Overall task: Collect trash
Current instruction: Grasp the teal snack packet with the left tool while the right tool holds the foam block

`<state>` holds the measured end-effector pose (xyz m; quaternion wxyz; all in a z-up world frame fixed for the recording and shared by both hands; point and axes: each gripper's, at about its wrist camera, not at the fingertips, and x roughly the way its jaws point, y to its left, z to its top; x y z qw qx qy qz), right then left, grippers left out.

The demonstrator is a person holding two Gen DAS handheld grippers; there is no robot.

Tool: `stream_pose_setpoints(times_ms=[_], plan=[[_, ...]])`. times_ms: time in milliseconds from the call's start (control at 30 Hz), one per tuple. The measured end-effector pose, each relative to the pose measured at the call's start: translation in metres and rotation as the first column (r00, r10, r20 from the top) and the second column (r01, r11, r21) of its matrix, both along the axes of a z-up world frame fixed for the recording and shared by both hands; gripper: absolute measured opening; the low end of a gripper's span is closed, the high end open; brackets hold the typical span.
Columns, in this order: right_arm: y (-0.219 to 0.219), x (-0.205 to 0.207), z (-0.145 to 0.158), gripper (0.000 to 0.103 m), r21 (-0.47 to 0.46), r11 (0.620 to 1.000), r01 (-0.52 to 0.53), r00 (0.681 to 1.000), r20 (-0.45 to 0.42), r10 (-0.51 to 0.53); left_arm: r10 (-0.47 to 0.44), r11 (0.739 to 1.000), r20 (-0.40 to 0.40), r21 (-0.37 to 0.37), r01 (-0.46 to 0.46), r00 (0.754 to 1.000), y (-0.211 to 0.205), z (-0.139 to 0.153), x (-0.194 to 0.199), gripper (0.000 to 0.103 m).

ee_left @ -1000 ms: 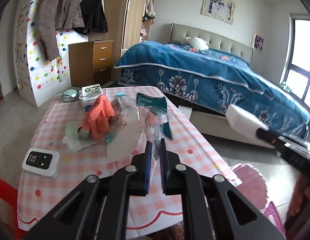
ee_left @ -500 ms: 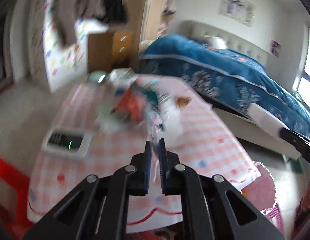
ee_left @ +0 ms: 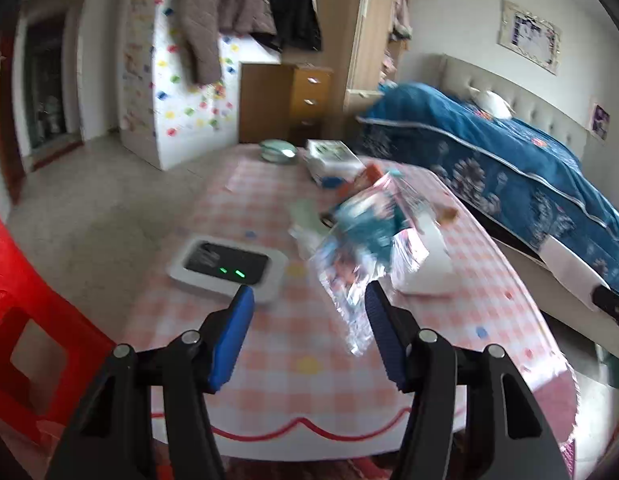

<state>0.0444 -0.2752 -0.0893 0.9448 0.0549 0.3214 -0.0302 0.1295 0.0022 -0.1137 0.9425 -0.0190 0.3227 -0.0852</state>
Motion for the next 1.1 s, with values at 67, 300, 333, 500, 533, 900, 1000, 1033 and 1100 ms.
stream_pose_setpoints(times_ms=[67,300,333,500,533,900,1000,1033,1100], plan=[[0.001,0.0,0.0,0.024,0.0,1.0,0.001,1.0,0.001,-0.001,0.017,1.0,-0.007,0.012,-0.017,1.0,0.004,0.001,0.005,0.056],[0.001,0.002,-0.001,0.024,-0.001,1.0,-0.002,1.0,-0.003,0.002,-0.021,1.0,-0.029,0.012,0.021,0.999,0.011,-0.003,0.023,0.055],[0.001,0.004,-0.002,0.024,-0.002,1.0,-0.003,1.0,-0.006,0.003,-0.031,0.999,-0.034,0.013,0.031,0.999,0.01,-0.003,0.028,0.055],[0.002,0.013,-0.008,0.024,0.001,1.0,-0.007,1.0,-0.027,0.007,-0.079,0.996,-0.072,0.027,0.081,0.994,0.001,-0.012,0.052,0.055],[0.002,0.016,-0.008,0.024,0.001,1.0,-0.007,1.0,-0.03,0.007,-0.082,0.996,-0.081,0.02,0.084,0.993,0.001,-0.014,0.057,0.055],[0.004,0.024,-0.015,0.024,0.005,1.0,-0.011,0.999,-0.041,0.011,-0.138,0.99,-0.053,0.011,0.139,0.989,-0.005,-0.01,0.053,0.0],[0.002,0.019,-0.011,0.024,0.011,1.0,-0.008,1.0,-0.026,0.008,-0.133,0.991,-0.015,-0.005,0.133,0.991,-0.002,0.006,0.044,0.0],[0.001,0.017,-0.01,0.024,0.013,1.0,-0.007,1.0,-0.022,0.007,-0.134,0.991,0.003,-0.009,0.134,0.991,-0.002,0.012,0.039,0.0],[-0.002,0.012,-0.006,0.024,0.019,1.0,-0.002,1.0,-0.007,0.002,-0.144,0.989,0.038,-0.017,0.145,0.989,-0.004,0.025,0.028,0.0]])
